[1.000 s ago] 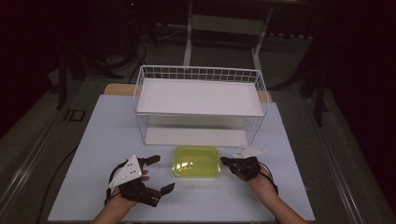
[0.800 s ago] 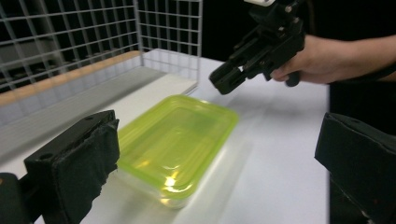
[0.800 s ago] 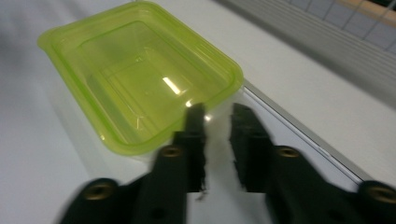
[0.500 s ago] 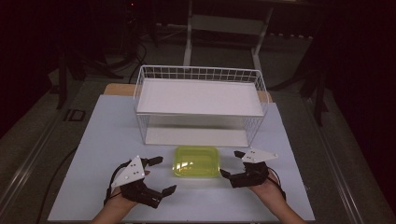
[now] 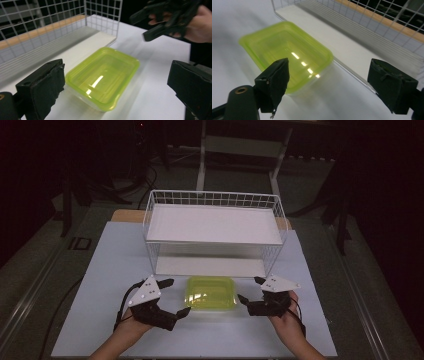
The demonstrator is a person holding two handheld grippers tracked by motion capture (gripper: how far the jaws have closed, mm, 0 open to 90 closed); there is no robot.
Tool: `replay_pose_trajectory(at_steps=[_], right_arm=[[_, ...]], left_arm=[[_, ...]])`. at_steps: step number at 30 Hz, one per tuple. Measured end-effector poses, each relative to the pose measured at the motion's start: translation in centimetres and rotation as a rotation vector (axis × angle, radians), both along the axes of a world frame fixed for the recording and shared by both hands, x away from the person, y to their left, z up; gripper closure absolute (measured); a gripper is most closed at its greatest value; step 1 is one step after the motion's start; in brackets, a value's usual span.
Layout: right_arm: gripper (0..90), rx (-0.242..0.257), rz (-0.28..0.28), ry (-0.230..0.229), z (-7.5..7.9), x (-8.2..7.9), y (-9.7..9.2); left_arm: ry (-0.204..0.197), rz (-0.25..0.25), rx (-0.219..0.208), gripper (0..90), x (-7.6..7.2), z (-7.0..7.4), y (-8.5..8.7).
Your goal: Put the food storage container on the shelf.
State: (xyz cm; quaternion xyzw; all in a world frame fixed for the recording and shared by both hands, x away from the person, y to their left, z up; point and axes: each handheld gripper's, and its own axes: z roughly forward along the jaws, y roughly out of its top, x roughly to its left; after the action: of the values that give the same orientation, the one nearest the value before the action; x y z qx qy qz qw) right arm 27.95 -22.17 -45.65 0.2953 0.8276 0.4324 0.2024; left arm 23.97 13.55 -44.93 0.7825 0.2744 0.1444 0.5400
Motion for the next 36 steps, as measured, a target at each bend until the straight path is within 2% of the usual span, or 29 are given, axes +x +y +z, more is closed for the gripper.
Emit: replay_pose_trajectory(at_steps=[2, 4, 9, 10, 11, 13, 14, 16, 18, 20, 21, 23, 24, 28, 32, 34, 36], right_arm=[[17.6, 0.012, 0.015, -0.012, 0.4, -0.1, 0.2], [17.4, 0.004, 0.020, 0.008, 0.6, 0.0, 0.5], [11.6, 0.076, -0.008, 0.119, 0.3, 1.0, 1.1], [11.5, 0.073, -0.020, 0.115, 0.2, 1.1, 1.3], [10.7, 0.062, -0.005, 0.131, 0.0, 1.3, 1.6], [10.6, 0.055, -0.007, 0.139, -0.4, 1.5, 2.1], [10.6, 0.050, -0.005, 0.156, -0.6, 1.5, 2.3], [11.9, 0.035, -0.012, 0.162, -1.1, 1.7, 2.9], [13.5, 0.042, -0.031, 0.197, -1.6, 2.0, 3.2], [17.1, 0.041, -0.053, 0.232, -2.1, 2.4, 3.4], [19.8, 0.036, -0.070, 0.248, -2.4, 2.6, 3.4], [22.5, 0.035, -0.092, 0.279, -2.8, 2.9, 3.5], [25.2, 0.037, -0.101, 0.290, -2.9, 3.0, 3.5], [31.8, 0.042, -0.111, 0.322, -3.4, 3.1, 3.6], [37.2, 0.055, -0.142, 0.355, -3.7, 3.2, 3.8], [38.2, 0.065, -0.145, 0.378, -3.9, 3.2, 3.9], [40.1, 0.080, -0.153, 0.399, -4.0, 3.2, 3.9]], left_arm=[[0.034, -0.001, -0.007, 1.8, 0.6, 0.1, -0.1], [0.058, 0.009, -0.008, 1.8, 1.2, 0.0, -0.2], [0.098, 0.041, -0.001, 2.1, 2.6, -0.6, -0.7], [0.116, 0.040, -0.008, 3.0, 2.9, -0.8, -0.8], [0.128, 0.042, -0.012, 4.0, 3.1, -1.0, -0.9], [0.146, 0.049, -0.002, 4.0, 3.5, -1.4, -1.1], [0.168, 0.054, -0.002, 4.1, 3.9, -1.7, -1.2], [0.210, 0.064, -0.018, 5.0, 4.5, -2.3, -1.4], [0.253, 0.093, -0.017, 6.4, 5.1, -2.9, -1.6], [0.288, 0.123, 0.004, 10.6, 5.5, -3.5, -1.8], [0.308, 0.130, 0.003, 14.9, 5.7, -3.8, -1.9], [0.365, 0.158, -0.003, 15.8, 6.1, -4.3, -1.9], [0.386, 0.172, -0.013, 19.1, 6.2, -4.7, -1.8], [0.440, 0.190, -0.029, 27.5, 6.6, -5.5, -1.6], [0.492, 0.188, -0.033, 42.1, 6.9, -6.5, -1.4], [0.510, 0.175, -0.026, 47.8, 6.9, -6.8, -1.5], [0.509, 0.171, -0.028, 54.2, 6.8, -6.8, -1.5]])
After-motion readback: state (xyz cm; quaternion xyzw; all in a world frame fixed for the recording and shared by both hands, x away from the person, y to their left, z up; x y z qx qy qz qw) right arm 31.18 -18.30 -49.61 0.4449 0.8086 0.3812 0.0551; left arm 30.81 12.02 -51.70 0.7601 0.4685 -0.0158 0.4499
